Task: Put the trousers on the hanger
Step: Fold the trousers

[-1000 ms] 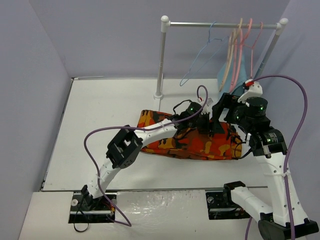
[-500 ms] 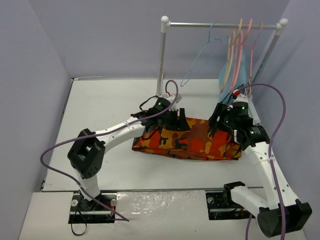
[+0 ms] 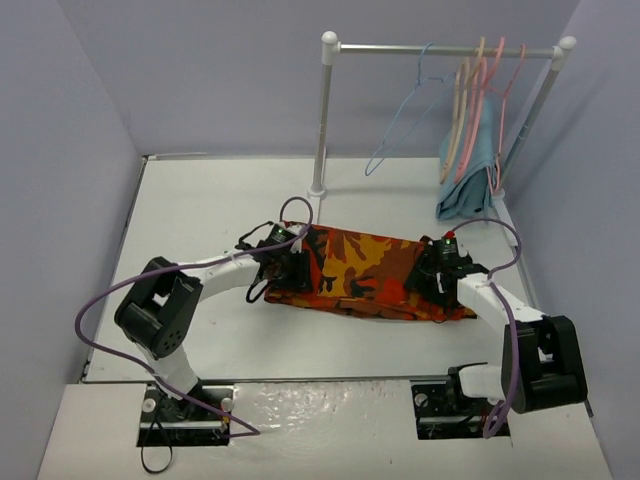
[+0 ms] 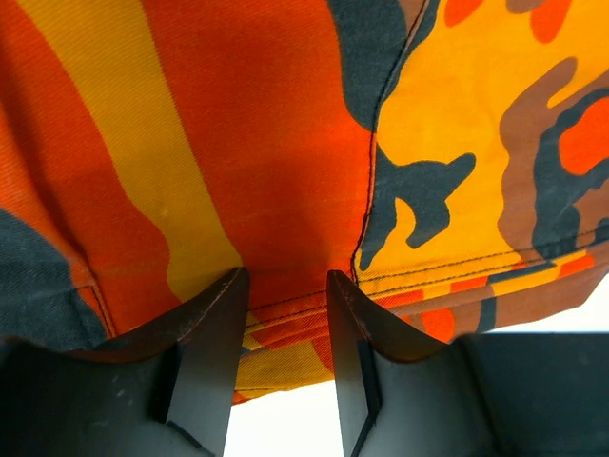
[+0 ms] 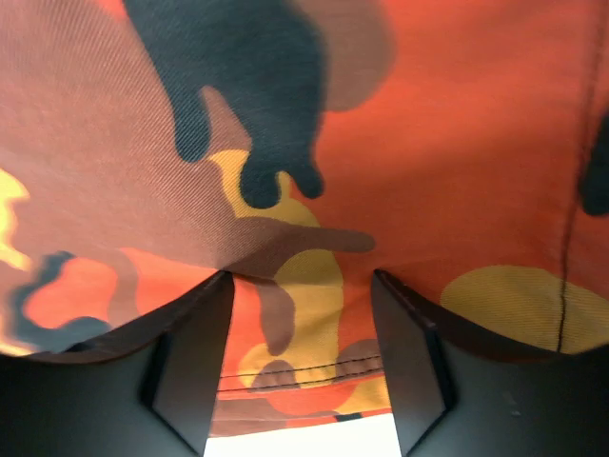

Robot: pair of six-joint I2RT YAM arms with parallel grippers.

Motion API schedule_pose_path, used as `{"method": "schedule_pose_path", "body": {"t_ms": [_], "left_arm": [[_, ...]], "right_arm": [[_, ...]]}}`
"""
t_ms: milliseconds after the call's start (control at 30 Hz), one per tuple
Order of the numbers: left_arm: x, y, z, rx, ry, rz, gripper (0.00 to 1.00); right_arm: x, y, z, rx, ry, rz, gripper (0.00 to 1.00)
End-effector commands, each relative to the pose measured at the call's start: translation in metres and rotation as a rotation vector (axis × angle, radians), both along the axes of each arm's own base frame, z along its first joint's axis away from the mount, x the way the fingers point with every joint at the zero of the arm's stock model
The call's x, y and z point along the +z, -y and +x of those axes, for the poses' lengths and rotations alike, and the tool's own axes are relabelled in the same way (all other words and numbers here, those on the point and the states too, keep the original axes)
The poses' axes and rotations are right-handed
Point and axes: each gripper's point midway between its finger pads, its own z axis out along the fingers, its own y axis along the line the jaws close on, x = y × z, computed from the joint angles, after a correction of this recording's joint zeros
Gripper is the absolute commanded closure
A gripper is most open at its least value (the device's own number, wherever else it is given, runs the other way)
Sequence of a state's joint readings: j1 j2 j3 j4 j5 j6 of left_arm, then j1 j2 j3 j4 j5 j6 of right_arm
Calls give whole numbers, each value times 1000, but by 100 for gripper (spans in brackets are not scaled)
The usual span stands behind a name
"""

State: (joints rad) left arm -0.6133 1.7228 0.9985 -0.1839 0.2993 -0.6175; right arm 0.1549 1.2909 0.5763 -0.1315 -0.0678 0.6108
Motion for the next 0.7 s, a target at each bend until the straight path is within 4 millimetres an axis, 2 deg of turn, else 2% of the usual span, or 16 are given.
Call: {"method": "schedule_pose_path", "body": {"t_ms": [0, 100, 167, 267, 333, 367, 467, 567, 600, 667], "left_arm": [[-13, -16, -38, 45, -99, 34, 65], [-21, -19, -61, 38, -135, 53, 65], [-24, -15, -78, 20, -144, 67, 65], [-23, -9, -91, 2, -136, 84, 66], [-23, -3, -105, -25, -132, 108, 66], [-19, -3, -106, -25, -120, 121, 66], [9, -5, -95, 11, -61, 105, 65], [61, -15, -54, 97, 96, 68, 64], [68, -18, -49, 102, 116, 64, 64], [85, -30, -23, 155, 167, 37, 64]], "right_arm": [[-14, 34, -1, -163, -23, 38, 41], [-14, 50, -3, -201, -44, 48, 38], [-6, 53, 5, -202, -36, 45, 37], [4, 56, 17, -207, -12, 35, 35], [17, 60, 30, -199, 24, 21, 35], [24, 60, 36, -183, 44, 14, 35], [49, 48, 48, -97, 124, 1, 36], [83, 18, 62, 26, 246, 19, 36], [89, 6, 65, 59, 276, 38, 36], [101, -15, 71, 108, 342, 103, 37]]}}
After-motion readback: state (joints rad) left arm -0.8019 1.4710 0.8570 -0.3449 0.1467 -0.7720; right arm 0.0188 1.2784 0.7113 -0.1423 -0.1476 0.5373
